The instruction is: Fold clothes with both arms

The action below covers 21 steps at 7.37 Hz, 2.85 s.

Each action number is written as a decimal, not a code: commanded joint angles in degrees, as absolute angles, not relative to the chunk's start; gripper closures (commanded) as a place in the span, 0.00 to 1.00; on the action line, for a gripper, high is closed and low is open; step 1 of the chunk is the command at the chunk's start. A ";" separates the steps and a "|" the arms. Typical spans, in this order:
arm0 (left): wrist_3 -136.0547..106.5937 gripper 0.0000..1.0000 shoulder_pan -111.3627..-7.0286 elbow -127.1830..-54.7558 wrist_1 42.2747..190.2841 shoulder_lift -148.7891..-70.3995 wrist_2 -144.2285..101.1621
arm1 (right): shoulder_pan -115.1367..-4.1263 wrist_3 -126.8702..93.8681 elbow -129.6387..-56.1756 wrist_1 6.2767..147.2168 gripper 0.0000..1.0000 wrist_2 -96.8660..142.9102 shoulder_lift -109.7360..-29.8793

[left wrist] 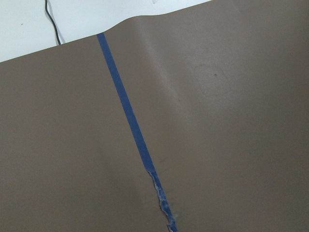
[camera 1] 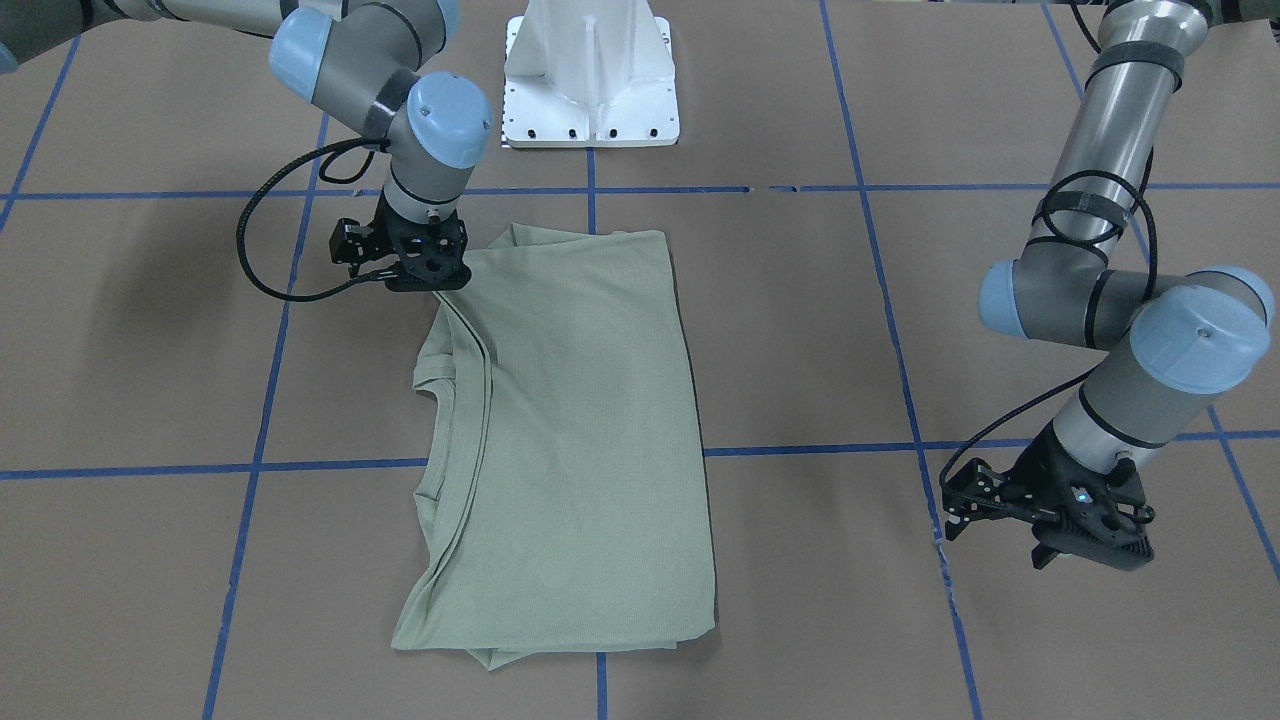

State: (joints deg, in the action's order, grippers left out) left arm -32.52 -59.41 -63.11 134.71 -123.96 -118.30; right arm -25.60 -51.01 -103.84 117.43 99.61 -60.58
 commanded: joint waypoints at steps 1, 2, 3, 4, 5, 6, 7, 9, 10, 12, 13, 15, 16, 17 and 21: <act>-32.52 0.00 -59.41 -63.11 134.82 -123.84 -118.30 | -25.75 -52.55 -109.65 116.90 0.00 99.05 -65.45; -32.61 0.00 -59.41 -63.19 134.82 -123.84 -118.30 | -25.49 -54.91 -110.56 116.55 0.00 99.31 -63.83; -32.61 0.00 -59.41 -63.19 134.82 -123.84 -118.30 | -26.53 -55.54 -110.22 112.98 0.00 99.32 -60.76; -32.61 0.00 -59.41 -63.19 134.82 -123.84 -118.30 | -27.41 -55.63 -109.26 104.33 0.00 99.40 -60.56; -32.61 0.00 -59.33 -63.19 134.82 -123.66 -118.30 | -28.29 -55.37 -105.77 96.76 0.00 99.40 -60.30; -32.61 0.00 -59.41 -63.11 134.74 -123.66 -118.39 | -29.00 -55.02 -100.86 93.81 0.00 99.40 -56.64; -32.61 0.00 -59.33 -63.11 134.65 -123.66 -118.39 | -29.00 -54.50 -96.03 93.52 0.00 99.14 -53.82; -32.61 0.00 -59.41 -63.11 134.74 -123.14 -118.39 | -29.18 -52.92 -93.26 94.04 0.00 98.96 -53.79; -32.52 0.00 -59.41 -63.11 134.65 -123.05 -118.39 | -29.44 -52.56 -92.73 94.91 0.00 98.96 -54.05; -32.52 0.00 -59.41 -63.11 134.74 -123.05 -118.39 | -30.84 -48.27 -92.81 101.04 0.00 98.96 -54.23; -32.52 0.00 -59.41 -63.11 134.74 -123.13 -118.39 | -31.46 -46.95 -92.81 103.51 0.00 98.44 -54.58; -32.52 0.00 -59.41 -63.11 134.74 -123.05 -118.82 | -35.39 -42.06 -92.64 108.51 0.00 97.91 -56.07; -32.52 0.00 -59.41 -63.11 134.82 -123.13 -118.83 | -37.59 -37.92 -92.90 109.24 0.00 97.82 -57.21; -32.52 0.00 -59.33 -63.19 134.82 -123.22 -118.92 | -38.40 -37.97 -93.34 108.64 0.00 98.08 -57.91; -32.43 0.00 -59.33 -63.11 134.82 -123.05 -119.62 | -34.91 -43.85 -91.50 94.16 0.00 101.60 -54.41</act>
